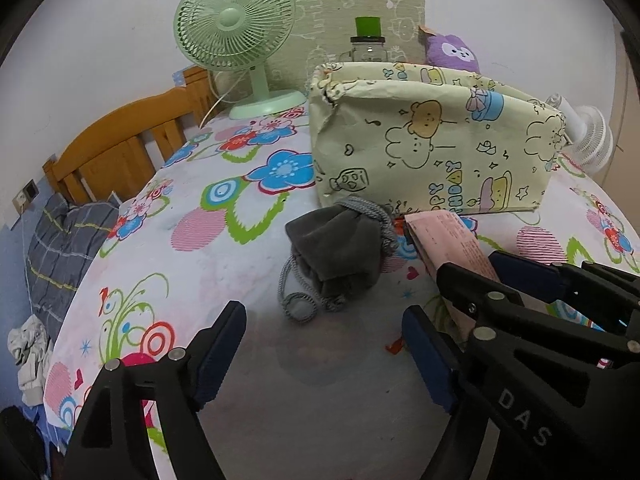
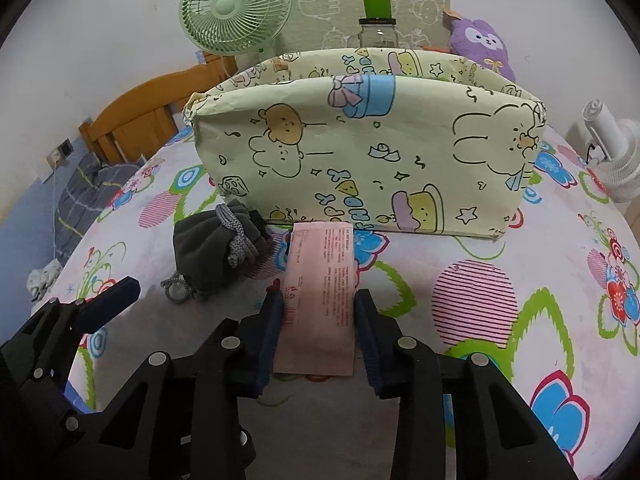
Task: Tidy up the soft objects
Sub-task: 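Grasp the grey sock with the left tool while the right tool grasps the pink packet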
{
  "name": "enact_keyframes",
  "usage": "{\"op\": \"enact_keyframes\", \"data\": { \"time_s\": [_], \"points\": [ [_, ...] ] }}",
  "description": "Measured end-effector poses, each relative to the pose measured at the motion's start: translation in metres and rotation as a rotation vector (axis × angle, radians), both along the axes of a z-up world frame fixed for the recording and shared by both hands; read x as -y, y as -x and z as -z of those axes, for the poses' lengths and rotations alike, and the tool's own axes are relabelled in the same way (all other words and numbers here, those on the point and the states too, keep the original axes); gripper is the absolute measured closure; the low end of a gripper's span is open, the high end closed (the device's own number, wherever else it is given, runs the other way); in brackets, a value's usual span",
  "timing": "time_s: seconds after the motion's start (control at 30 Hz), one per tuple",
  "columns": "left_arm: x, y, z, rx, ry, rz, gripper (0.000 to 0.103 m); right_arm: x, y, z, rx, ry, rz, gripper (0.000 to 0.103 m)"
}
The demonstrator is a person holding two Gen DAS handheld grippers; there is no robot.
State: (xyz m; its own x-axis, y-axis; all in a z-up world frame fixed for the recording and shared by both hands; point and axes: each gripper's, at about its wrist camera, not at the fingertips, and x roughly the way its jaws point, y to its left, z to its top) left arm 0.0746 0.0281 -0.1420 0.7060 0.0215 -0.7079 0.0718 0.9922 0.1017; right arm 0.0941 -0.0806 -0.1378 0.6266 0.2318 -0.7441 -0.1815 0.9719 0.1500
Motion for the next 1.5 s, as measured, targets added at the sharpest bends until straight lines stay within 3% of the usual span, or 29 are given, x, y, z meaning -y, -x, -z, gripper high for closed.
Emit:
{"op": "enact_keyframes", "data": {
  "time_s": [0.3, 0.57, 0.8, 1.03, 1.13, 1.5],
  "points": [
    [0.005, -0.014, -0.002, 0.020, -0.031, 0.014, 0.019, 0.015, -0.006, -0.003, -0.019, -0.012, 0.031, 0.064],
    [0.009, -0.025, -0.005, 0.037, -0.077, 0.031, 0.019, 0.018, -0.019, -0.002, -0.042, -0.012, 0.047, 0.050],
    [0.014, -0.035, -0.005, 0.055, -0.130, 0.072, 0.020, 0.017, -0.030, -0.001, -0.061, -0.008, 0.043, 0.050],
    [0.020, -0.033, 0.000, 0.051, -0.126, 0.167, 0.041, 0.012, -0.028, 0.000, -0.035, 0.034, 0.004, 0.055],
    [0.023, -0.030, 0.000, 0.061, -0.151, 0.179, 0.045, 0.006, -0.026, 0.000, -0.023, 0.052, -0.013, 0.063],
    [0.025, -0.017, 0.000, 0.037, -0.112, 0.160, 0.055, 0.008, -0.014, -0.002, -0.029, 0.041, -0.023, 0.064]
  ]
}}
